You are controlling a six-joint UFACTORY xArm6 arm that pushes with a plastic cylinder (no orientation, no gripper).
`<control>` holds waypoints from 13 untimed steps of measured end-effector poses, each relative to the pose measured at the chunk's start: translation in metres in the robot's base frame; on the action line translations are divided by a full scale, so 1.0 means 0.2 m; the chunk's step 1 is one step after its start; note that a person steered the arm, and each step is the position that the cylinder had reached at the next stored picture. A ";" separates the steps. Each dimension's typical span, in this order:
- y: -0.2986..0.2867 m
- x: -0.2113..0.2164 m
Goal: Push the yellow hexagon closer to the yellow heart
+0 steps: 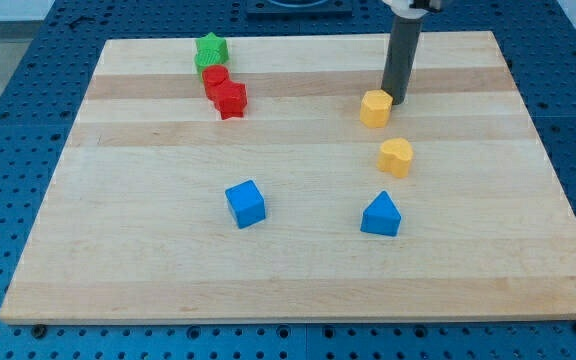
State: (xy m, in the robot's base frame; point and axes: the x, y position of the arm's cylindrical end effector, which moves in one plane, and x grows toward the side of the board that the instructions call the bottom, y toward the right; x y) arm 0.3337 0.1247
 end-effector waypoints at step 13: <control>0.02 0.25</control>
State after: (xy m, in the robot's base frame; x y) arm 0.3841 0.1291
